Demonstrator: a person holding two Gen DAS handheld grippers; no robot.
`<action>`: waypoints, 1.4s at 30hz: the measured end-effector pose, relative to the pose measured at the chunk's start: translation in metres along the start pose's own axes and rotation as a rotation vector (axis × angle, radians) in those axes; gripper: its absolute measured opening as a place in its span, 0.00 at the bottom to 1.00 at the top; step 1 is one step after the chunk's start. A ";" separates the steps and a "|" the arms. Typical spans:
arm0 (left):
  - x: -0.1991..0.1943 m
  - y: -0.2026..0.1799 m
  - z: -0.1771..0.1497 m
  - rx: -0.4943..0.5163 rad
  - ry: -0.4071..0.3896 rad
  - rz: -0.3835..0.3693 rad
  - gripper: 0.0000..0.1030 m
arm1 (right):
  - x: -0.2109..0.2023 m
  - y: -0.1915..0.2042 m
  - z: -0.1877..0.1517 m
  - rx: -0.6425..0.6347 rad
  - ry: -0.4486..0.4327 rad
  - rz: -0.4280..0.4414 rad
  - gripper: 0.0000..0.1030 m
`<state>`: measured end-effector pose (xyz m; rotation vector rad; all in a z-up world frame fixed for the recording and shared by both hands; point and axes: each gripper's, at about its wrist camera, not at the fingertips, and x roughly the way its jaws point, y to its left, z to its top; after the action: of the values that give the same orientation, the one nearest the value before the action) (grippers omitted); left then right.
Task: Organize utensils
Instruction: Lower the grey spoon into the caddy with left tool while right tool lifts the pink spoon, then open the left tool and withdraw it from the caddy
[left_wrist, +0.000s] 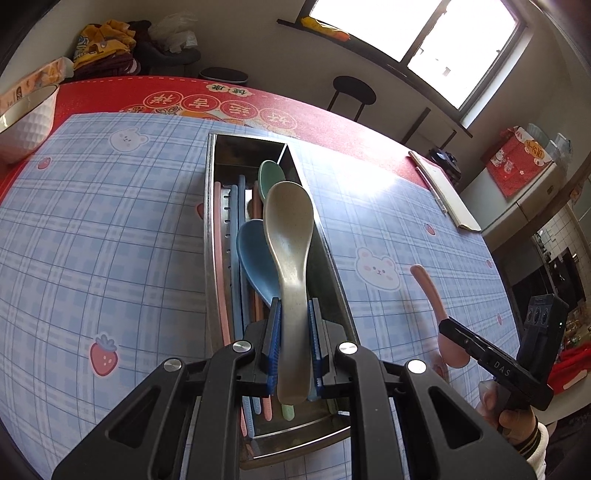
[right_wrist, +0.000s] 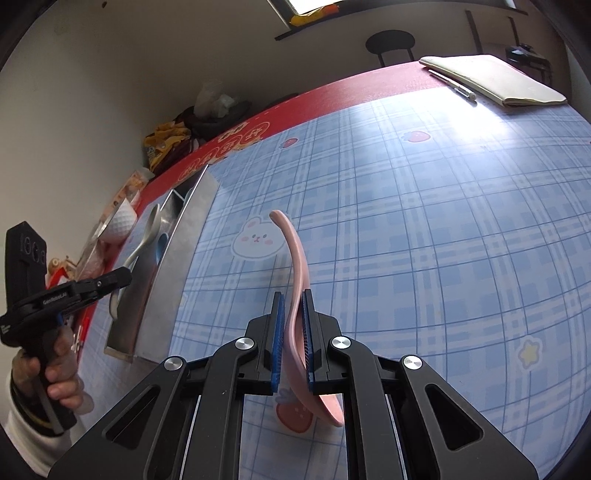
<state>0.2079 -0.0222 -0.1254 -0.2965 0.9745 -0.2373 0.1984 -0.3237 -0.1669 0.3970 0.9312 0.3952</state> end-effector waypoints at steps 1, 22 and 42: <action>0.000 0.000 -0.003 -0.008 0.010 -0.001 0.13 | -0.001 -0.001 0.000 0.004 -0.001 0.004 0.09; 0.012 -0.011 -0.016 -0.041 0.061 0.051 0.14 | -0.003 -0.012 0.000 0.031 -0.011 0.036 0.09; -0.059 0.029 -0.014 0.215 -0.312 0.147 0.72 | -0.002 0.021 0.011 0.066 -0.007 0.060 0.09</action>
<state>0.1663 0.0220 -0.0973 -0.0603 0.6517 -0.1542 0.2031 -0.3082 -0.1498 0.4872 0.9286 0.4184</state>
